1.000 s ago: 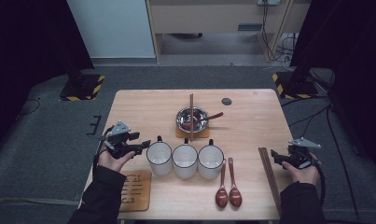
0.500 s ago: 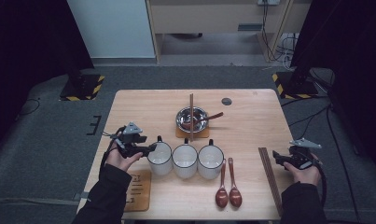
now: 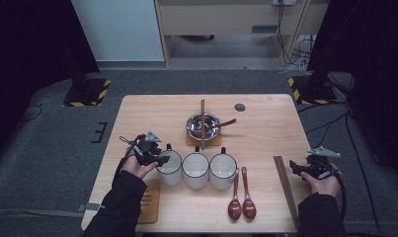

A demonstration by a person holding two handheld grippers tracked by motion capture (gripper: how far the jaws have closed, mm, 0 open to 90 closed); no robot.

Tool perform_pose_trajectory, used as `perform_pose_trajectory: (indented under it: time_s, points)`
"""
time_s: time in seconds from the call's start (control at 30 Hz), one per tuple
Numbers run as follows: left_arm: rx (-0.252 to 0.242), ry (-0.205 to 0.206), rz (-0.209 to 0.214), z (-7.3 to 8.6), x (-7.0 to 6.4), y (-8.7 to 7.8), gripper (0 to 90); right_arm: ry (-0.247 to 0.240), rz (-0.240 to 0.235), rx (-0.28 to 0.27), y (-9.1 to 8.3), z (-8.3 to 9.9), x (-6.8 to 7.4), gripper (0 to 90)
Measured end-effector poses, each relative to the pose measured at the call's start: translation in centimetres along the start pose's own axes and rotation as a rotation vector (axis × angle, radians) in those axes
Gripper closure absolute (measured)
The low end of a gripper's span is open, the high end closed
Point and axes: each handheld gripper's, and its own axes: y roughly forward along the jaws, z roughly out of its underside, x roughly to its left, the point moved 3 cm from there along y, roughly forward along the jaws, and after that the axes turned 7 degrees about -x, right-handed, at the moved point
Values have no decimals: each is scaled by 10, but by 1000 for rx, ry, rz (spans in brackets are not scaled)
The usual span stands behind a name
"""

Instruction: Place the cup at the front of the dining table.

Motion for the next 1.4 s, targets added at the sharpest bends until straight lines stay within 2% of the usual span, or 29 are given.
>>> perform_pose_trajectory:
  time_s: [0.1,0.23,0.33,0.73,1.07,1.13,1.23,1.33,1.4]
  points:
    - [19,-1,-6,2,0,4,520,0,5,6,1,2,-2,215]
    - [37,-33,11,4,1,6,539,1,7,11,2,3,-4,213]
    - [56,-32,7,4,2,8,554,1,4,19,3,5,-4,212]
    - [79,-49,8,6,4,13,616,-8,11,33,4,7,-3,209]
    - [110,-81,34,7,5,15,718,-2,8,35,6,8,-5,209]
    - [112,-82,27,6,4,15,756,-5,9,32,5,8,-6,209]
    - [121,-61,5,5,2,16,790,1,11,33,5,8,-5,209]
    - [125,-64,1,4,2,16,794,-7,10,36,5,9,-5,209]
    - [128,-49,-3,4,1,15,796,-7,13,35,5,9,-5,206]
